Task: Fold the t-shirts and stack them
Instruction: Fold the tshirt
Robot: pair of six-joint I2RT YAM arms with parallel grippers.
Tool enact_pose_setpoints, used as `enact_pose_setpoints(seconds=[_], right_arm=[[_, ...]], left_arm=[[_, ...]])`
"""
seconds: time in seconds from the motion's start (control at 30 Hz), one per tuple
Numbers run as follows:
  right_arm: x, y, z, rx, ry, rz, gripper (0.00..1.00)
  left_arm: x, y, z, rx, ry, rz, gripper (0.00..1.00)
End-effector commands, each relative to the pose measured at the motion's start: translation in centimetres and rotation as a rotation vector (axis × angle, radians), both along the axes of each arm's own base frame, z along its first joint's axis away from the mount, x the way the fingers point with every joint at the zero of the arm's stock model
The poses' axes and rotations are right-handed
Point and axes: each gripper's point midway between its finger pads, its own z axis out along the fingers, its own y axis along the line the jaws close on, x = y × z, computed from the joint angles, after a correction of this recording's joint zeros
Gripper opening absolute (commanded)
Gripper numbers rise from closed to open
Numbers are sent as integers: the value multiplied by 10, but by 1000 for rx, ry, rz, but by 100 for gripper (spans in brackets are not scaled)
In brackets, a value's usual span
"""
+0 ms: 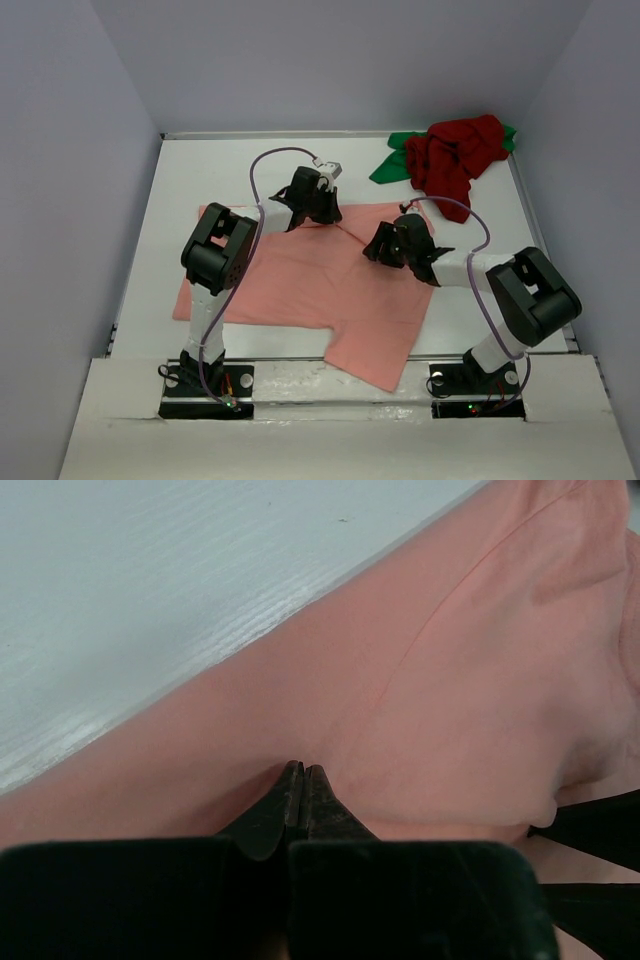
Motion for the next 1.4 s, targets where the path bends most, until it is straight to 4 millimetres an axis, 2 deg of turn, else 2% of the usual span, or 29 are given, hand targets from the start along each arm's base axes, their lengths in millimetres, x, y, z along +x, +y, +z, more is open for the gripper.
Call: enact_pose_setpoints(seconds=[0.0, 0.43, 0.77, 0.87, 1.0, 1.03, 1.2, 1.37], right_arm=[[14, -4, -1, -47, -33, -41, 57], [27, -8, 5, -86, -63, -61, 55], [41, -8, 13, -116, -91, -80, 47], [45, -6, 12, -118, -90, -80, 35], [51, -4, 12, -122, -94, -82, 26], [52, -5, 9, -131, -91, -84, 19], [62, -1, 18, -128, -109, -90, 2], [73, 5, 37, -119, -127, -88, 0]], left_arm=[[9, -10, 23, -37, -41, -20, 0], [8, -10, 21, -37, -32, -25, 0], [7, -11, 19, -37, -24, -33, 0], [7, -11, 19, -37, -22, -35, 0], [7, -11, 18, -38, -20, -37, 0], [6, -12, 18, -39, -18, -40, 0], [6, -13, 18, -43, -15, -43, 0], [5, -14, 18, -46, -11, -48, 0]])
